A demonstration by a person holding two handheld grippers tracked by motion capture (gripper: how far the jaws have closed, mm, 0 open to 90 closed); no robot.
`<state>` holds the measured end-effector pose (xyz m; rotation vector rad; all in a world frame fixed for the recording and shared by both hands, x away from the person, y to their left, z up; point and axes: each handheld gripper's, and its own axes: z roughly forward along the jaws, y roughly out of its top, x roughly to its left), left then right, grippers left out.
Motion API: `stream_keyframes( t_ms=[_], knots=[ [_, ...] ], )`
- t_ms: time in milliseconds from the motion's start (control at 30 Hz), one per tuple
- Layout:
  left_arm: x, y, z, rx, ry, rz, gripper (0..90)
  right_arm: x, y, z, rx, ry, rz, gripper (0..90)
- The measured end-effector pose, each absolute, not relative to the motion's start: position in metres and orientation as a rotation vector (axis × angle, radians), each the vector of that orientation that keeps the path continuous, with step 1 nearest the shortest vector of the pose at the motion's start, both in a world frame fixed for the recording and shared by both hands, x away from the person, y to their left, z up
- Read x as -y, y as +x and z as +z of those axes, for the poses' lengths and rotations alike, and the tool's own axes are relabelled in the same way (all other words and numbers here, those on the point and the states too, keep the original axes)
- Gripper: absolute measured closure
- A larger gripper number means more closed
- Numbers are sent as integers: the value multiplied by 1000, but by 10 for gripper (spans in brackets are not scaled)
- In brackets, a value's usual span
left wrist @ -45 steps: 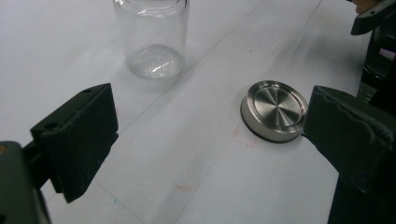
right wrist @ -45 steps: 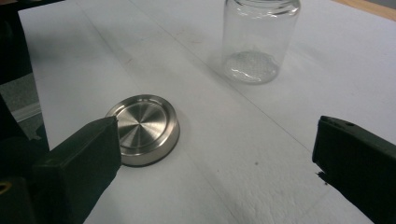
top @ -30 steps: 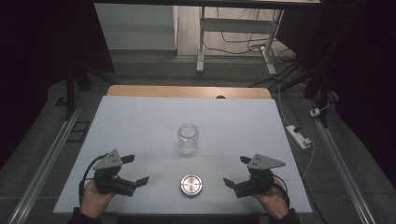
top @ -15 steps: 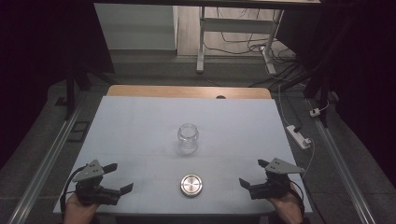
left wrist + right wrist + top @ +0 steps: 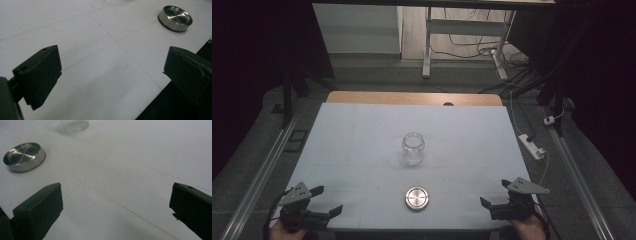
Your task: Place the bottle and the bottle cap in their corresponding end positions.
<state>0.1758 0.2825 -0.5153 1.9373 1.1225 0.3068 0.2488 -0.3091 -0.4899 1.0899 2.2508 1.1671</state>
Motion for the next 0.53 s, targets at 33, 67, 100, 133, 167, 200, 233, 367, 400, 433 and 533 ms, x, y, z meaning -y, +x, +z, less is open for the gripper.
stream_keyframes(
  t_ms=[33, 67, 100, 133, 167, 200, 233, 367, 400, 433, 533],
  knots=[
    [-284, 174, -516, -1132, 1937, 312, 22, 310, 248, -491, -2251, 1096, 1161, 0],
    [-285, 173, -516, -1140, 1934, 316, 22, 312, 247, -491, -2253, 1103, 1156, 0],
    [-286, 172, -517, -1147, 1933, 314, 22, 313, 246, -492, -2251, 1113, 1153, 0],
    [-287, 171, -518, -1159, 1937, 317, 22, 314, 245, -492, -2247, 1119, 1153, 0],
    [-288, 170, -519, -1168, 1945, 322, 22, 316, 244, -492, -2239, 1123, 1160, 0],
    [-288, 169, -520, -1177, 1951, 326, 22, 317, 243, -491, -2236, 1127, 1162, 0],
    [-289, 168, -520, -1185, 1956, 328, 22, 318, 243, -491, -2234, 1135, 1159, 0],
    [-289, 166, -521, -1197, 1968, 329, 24, 322, 240, -491, -2228, 1152, 1158, 0],
    [-289, 166, -521, -1200, 1973, 327, 25, 322, 239, -491, -2230, 1153, 1160, 0],
    [-289, 166, -521, -1203, 1976, 327, 26, 322, 239, -491, -2229, 1154, 1159, 0],
    [-288, 166, -521, -1209, 1981, 316, 28, 322, 239, -491, -2235, 1151, 1153, 0]
  ],
)
